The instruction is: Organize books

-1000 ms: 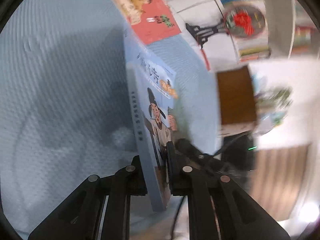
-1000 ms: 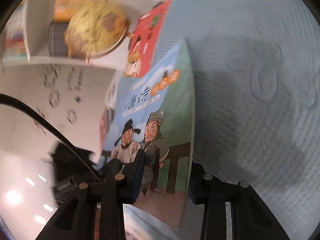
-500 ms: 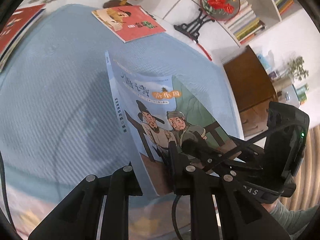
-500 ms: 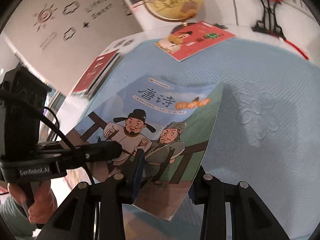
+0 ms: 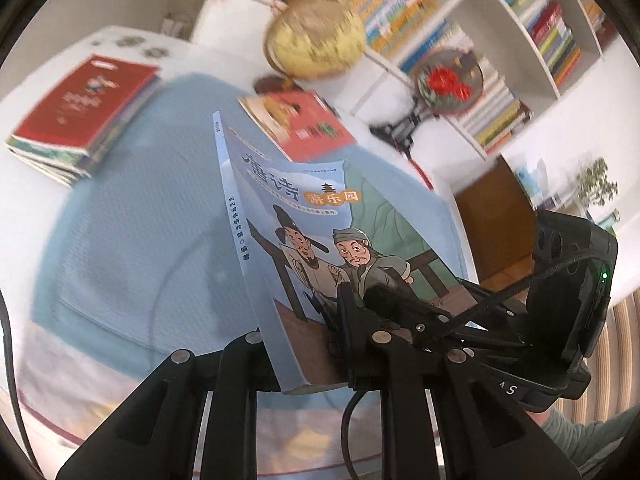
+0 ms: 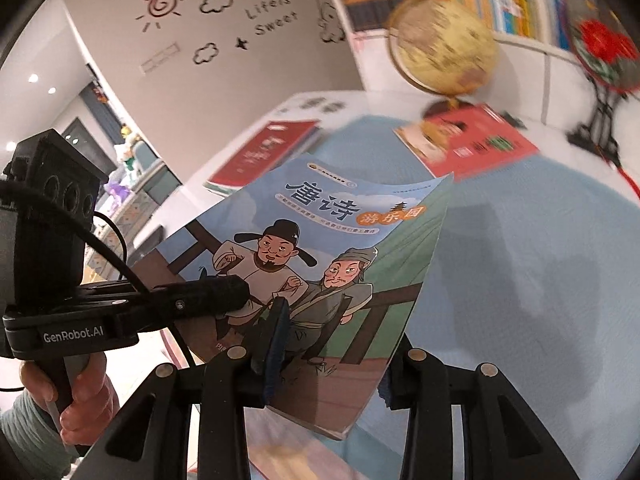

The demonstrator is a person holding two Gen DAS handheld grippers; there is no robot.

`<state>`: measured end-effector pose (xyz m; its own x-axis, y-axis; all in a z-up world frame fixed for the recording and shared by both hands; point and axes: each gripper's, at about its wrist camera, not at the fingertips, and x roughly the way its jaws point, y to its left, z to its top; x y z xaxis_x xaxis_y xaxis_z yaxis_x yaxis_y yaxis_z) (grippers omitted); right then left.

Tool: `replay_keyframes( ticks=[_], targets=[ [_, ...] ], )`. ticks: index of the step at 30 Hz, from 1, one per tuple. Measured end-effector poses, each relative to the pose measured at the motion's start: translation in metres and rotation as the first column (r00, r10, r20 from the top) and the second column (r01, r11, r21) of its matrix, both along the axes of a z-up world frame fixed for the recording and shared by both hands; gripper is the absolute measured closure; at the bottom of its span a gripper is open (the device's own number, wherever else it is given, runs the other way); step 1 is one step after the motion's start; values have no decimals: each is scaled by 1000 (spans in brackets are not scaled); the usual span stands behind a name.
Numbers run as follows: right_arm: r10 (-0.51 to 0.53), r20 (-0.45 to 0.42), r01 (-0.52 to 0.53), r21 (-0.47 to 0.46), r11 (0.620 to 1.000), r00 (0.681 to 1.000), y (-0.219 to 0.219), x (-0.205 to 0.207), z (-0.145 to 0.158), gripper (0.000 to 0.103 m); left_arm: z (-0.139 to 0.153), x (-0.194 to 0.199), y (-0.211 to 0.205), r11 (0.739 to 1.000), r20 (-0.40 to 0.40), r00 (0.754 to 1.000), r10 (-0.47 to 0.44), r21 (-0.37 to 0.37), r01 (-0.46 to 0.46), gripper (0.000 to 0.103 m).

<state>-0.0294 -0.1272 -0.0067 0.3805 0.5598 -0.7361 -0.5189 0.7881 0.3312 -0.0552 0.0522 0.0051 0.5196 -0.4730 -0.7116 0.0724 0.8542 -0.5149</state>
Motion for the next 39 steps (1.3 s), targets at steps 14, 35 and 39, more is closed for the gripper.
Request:
replay_keyframes(
  ticks=[14, 35, 39],
  targets=[
    [-61, -27, 62, 77, 995, 998, 200, 106, -1, 65, 3, 106, 188, 995, 22, 999, 25, 96, -27, 86],
    [-198, -138, 198, -14, 980, 970, 305, 194, -54, 65, -72, 197, 301, 998, -133, 990, 48, 33, -44, 68],
    [-190, -175, 187, -33, 982, 966, 310, 193, -65, 65, -85, 192, 315, 996, -176, 981, 86, 44, -79, 65]
  ],
)
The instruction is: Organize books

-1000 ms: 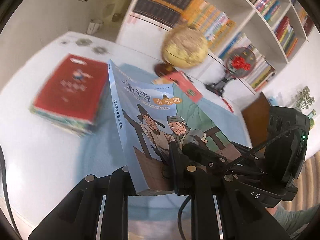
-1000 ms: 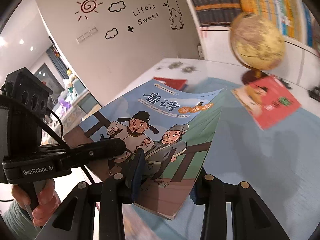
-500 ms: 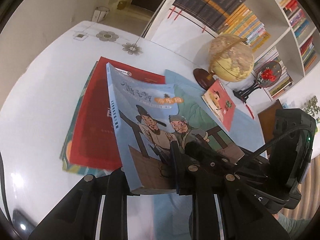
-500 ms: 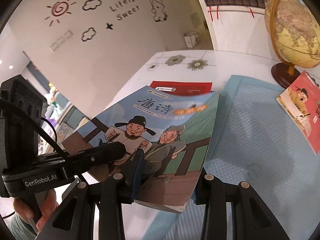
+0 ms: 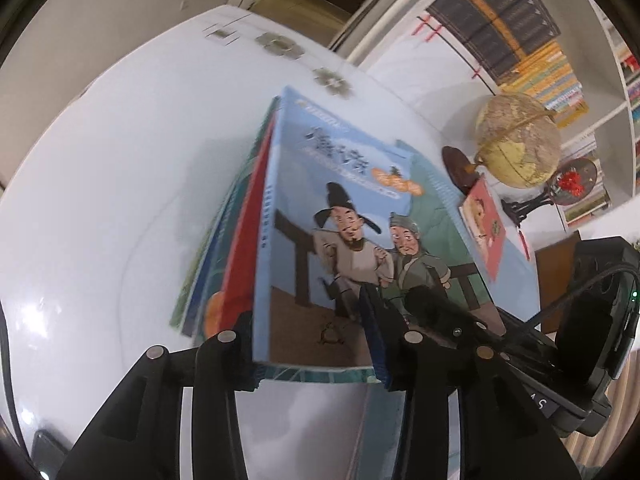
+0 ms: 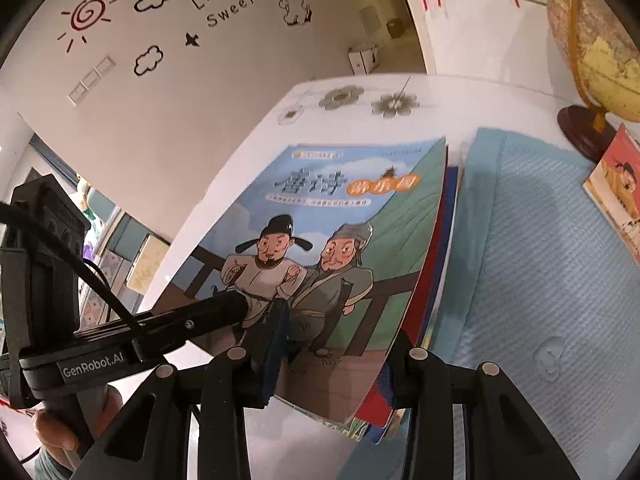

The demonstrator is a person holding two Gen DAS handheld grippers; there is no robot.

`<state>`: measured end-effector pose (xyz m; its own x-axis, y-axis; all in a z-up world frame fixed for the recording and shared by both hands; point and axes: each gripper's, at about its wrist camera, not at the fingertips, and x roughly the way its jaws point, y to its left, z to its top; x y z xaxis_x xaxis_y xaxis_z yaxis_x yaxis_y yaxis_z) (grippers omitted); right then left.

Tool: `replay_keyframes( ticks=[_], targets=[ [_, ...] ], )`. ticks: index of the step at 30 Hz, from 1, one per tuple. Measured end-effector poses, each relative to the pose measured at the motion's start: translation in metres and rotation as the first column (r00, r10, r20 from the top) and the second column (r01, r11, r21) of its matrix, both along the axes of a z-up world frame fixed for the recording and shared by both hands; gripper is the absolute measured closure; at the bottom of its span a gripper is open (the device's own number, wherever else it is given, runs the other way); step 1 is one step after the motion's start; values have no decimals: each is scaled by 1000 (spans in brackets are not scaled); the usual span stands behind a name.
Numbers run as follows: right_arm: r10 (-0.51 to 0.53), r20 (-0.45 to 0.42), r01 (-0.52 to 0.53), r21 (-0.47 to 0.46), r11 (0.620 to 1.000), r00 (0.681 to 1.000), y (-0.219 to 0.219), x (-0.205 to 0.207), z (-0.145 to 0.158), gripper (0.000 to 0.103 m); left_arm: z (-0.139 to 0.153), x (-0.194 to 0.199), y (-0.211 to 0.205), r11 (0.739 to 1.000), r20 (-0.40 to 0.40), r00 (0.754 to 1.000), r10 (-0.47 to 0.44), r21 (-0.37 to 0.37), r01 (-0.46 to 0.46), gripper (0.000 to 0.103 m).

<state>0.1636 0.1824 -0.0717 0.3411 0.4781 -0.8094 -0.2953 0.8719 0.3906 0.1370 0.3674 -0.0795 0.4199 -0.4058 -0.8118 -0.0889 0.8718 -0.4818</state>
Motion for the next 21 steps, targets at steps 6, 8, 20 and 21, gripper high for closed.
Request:
replay_keyframes(
  ticks=[6, 8, 20, 21],
  targets=[
    [34, -23, -35, -25, 999, 999, 7, -5, -10, 65, -4, -11, 17, 994, -5, 996, 91, 67, -90, 67],
    [55, -37, -56, -38, 998, 998, 8, -6, -14, 64, -2, -17, 25, 987, 4, 992, 126, 99, -125, 67],
    [45, -15, -46, -153, 987, 999, -68, -64, -7, 45, 44, -20, -20, 994, 128, 990, 57, 88, -69, 67],
    [28, -10, -29, -169, 985, 1000, -79, -67, -7, 45, 47, -17, -34, 996, 140, 990, 26, 81, -38, 66]
  ],
)
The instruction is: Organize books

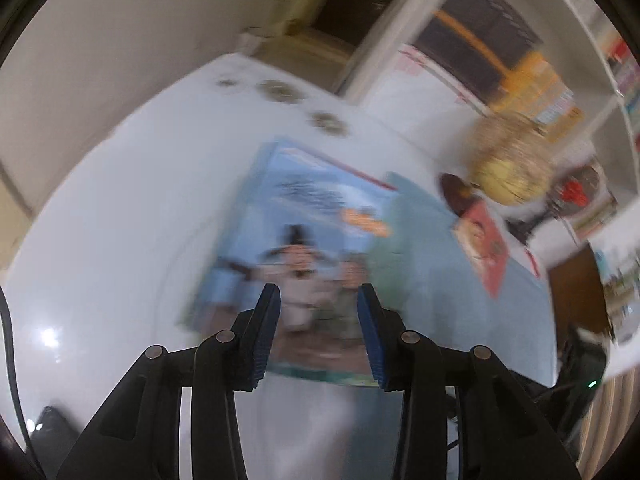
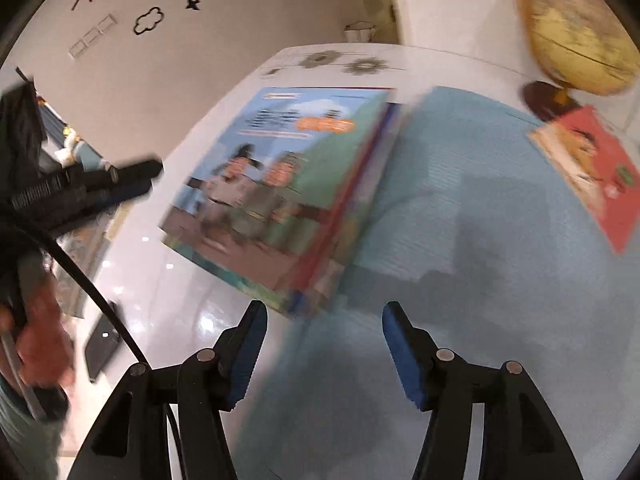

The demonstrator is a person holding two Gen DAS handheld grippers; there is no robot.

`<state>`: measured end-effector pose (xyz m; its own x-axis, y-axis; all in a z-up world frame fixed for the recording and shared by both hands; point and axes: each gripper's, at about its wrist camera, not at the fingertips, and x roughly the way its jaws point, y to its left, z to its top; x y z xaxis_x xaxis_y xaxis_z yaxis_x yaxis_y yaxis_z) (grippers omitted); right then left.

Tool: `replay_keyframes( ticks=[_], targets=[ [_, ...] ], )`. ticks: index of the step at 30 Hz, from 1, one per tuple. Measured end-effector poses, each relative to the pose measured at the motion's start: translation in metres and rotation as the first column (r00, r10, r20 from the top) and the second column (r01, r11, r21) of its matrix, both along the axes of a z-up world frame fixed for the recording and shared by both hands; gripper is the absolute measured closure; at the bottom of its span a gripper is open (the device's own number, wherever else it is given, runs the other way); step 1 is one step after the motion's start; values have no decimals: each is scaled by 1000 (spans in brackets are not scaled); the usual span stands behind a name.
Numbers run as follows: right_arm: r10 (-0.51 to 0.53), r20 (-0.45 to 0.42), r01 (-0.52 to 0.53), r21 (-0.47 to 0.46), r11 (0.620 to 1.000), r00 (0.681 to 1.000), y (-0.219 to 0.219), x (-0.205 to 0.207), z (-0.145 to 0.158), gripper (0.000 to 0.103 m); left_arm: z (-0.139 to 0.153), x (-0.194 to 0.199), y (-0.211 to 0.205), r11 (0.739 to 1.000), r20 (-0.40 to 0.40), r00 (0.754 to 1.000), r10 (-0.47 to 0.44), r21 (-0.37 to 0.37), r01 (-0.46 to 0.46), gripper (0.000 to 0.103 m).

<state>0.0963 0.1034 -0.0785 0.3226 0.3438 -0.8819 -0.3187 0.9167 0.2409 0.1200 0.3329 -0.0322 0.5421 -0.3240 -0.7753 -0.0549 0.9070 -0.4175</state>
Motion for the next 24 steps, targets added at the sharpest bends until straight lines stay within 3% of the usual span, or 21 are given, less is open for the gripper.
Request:
replay_keyframes(
  ticks=[6, 9, 14, 18, 21, 24],
  targets=[
    [-176, -49, 177, 8, 984, 983, -94, -12, -6, 45, 6, 23, -102, 984, 24, 984, -175, -36, 175, 65],
    [-247, -94, 251, 26, 968, 964, -143, -3, -15, 45, -1, 44, -158, 974, 5, 974, -228, -18, 228, 65],
    [-352, -109, 357, 36, 933, 930, -220, 28, -25, 45, -21, 97, -215, 986, -29, 987, -159, -58, 157, 65],
    [-415, -62, 417, 19, 909, 908, -264, 66, -29, 45, -50, 142, -246, 992, -64, 993, -98, -88, 93, 65],
    [-395, 13, 395, -21, 918, 918, -275, 98, -33, 45, -64, 164, -257, 994, -41, 998, -54, -93, 50, 65],
    [-372, 21, 373, -29, 927, 928, -280, 123, -44, 45, -75, 189, -269, 996, -23, 999, -48, -74, 46, 65]
  ],
)
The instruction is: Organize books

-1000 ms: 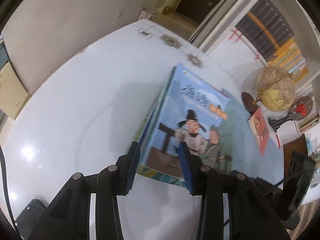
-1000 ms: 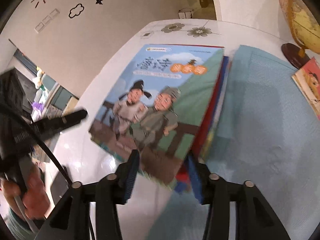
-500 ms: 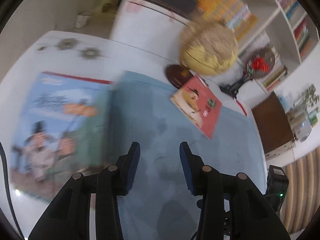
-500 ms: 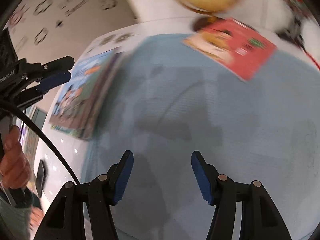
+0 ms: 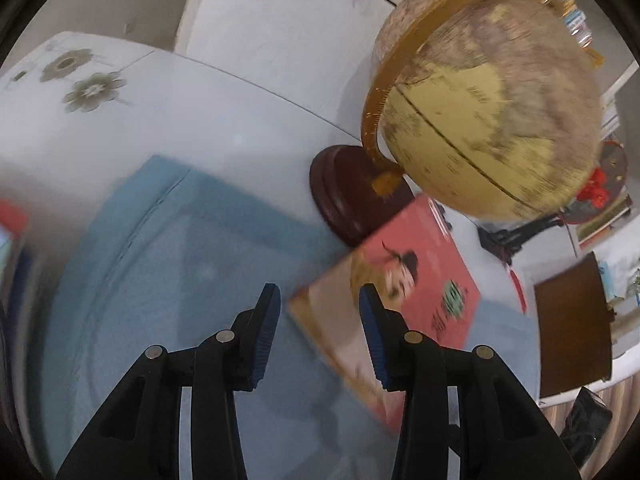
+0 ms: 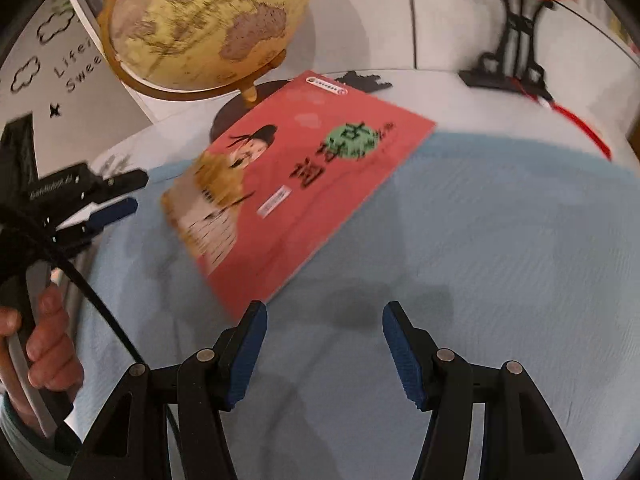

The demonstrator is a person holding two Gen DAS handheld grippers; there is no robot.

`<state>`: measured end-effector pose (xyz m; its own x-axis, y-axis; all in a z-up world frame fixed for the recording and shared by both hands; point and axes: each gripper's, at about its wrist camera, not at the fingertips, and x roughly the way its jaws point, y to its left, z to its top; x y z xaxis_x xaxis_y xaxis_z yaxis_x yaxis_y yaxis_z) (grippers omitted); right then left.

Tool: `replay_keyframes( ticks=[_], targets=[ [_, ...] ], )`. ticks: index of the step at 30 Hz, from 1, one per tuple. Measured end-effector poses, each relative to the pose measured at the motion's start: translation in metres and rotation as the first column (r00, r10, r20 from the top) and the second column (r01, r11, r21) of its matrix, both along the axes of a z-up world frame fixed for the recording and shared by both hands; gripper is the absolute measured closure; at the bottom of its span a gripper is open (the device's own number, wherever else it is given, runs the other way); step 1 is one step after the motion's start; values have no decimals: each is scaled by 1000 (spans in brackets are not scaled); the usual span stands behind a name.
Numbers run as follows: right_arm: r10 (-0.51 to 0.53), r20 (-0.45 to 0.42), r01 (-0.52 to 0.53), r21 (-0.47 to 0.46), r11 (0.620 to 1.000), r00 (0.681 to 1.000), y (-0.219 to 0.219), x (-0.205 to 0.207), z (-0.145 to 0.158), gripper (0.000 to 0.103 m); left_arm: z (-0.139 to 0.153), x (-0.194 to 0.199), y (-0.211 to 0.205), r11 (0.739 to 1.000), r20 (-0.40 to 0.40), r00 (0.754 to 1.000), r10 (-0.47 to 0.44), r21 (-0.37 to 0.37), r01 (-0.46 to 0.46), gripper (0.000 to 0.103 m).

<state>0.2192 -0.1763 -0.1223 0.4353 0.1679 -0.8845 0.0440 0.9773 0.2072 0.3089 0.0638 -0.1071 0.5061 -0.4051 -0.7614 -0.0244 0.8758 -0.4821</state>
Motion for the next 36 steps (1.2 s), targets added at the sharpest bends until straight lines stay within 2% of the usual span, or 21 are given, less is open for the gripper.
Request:
replay_keyframes(
  ticks=[2, 6, 9, 12, 14, 16, 19, 28, 36],
  targets=[
    [-3, -3, 3, 45, 999, 1000, -7, 13, -9, 45, -9, 17, -9, 1000, -12, 1000, -16, 14, 17, 65],
    [8, 20, -9, 71, 997, 1000, -7, 30, -8, 45, -17, 28, -22, 998, -29, 998, -56, -6, 56, 65],
    [26, 18, -28, 89, 996, 999, -4, 38, -8, 44, -14, 22, -35, 992, -37, 992, -121, -20, 121, 65],
    [36, 19, -38, 104, 994, 999, -12, 37, -9, 44, -10, 6, -44, 988, -41, 988, -151, 20, 152, 65],
    [45, 13, -47, 120, 992, 999, -21, 31, -9, 44, -10, -9, -45, 987, -57, 986, -159, -15, 158, 65],
    [61, 5, -61, 116, 991, 998, -29, 21, -7, 44, -10, -28, -47, 984, -74, 982, -172, -50, 169, 65],
    [92, -12, -90, 116, 989, 996, -40, 0, -6, 44, -12, -67, -63, 980, -101, 974, -201, -28, 199, 65],
    [181, -59, -180, 21, 983, 982, -71, -96, -6, 42, -11, -195, -113, 964, -171, 949, -264, -19, 265, 65],
    [112, -133, -104, 66, 992, 985, -117, -174, -2, 41, -3, -285, -166, 924, -207, 901, -380, -53, 378, 65]
  ],
)
